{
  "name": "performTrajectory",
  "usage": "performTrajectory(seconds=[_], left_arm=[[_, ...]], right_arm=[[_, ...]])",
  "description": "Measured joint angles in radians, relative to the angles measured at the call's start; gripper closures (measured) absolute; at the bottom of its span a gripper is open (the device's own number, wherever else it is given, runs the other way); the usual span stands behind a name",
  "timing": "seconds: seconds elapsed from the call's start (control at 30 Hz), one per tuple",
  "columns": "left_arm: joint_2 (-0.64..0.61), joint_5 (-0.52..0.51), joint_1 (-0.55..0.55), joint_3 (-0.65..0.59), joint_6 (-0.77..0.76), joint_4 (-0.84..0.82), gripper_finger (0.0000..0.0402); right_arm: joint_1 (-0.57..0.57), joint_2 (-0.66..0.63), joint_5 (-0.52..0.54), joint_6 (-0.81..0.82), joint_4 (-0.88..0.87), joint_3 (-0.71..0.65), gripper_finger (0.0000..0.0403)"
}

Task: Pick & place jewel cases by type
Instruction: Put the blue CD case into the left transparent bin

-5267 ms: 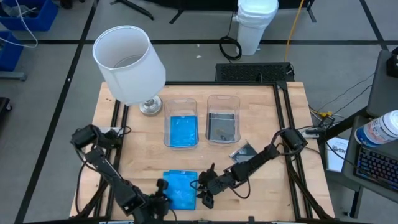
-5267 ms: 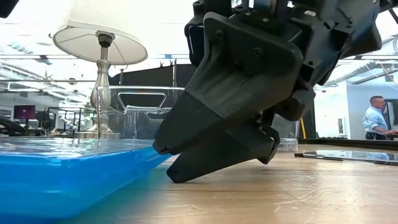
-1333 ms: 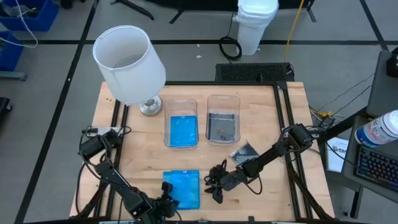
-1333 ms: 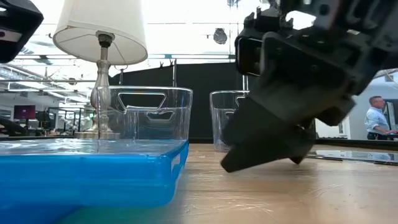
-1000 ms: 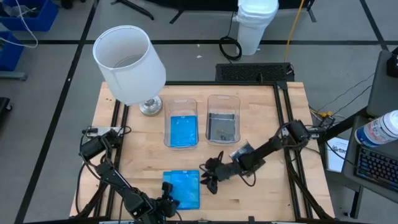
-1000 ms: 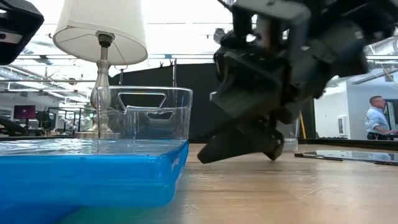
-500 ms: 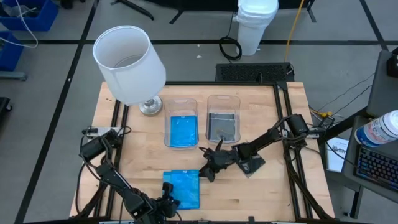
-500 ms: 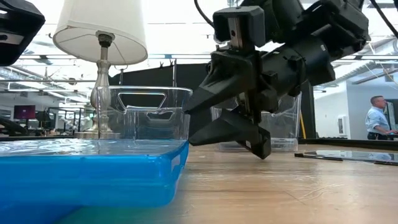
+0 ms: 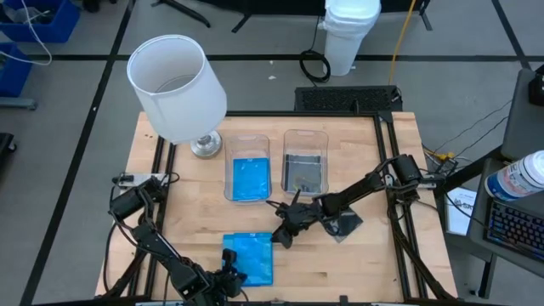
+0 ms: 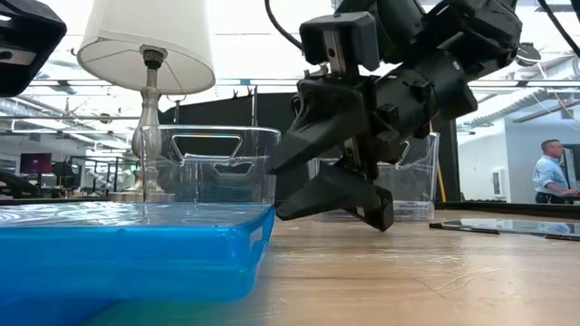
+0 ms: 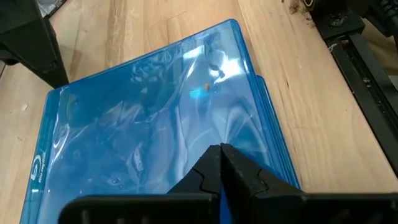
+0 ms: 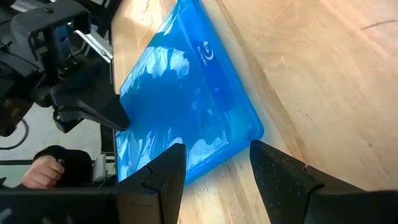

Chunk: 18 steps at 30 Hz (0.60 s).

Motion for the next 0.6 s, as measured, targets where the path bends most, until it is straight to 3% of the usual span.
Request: performTrajectory(seconds=[0.23, 0.6], left_arm=[[0.0, -0.001, 0.001, 0.0, 0.0, 0.001, 0.0387], [0.0, -0.002, 0.001, 0.0, 0.003, 0.003, 0.0385]], right_arm=[[-0.002, 0.002, 0.067, -0.077, -0.233, 0.085, 0.0231], [-0.033, 0.002, -0.012, -0.139, -0.183, 0.141, 0.0231]])
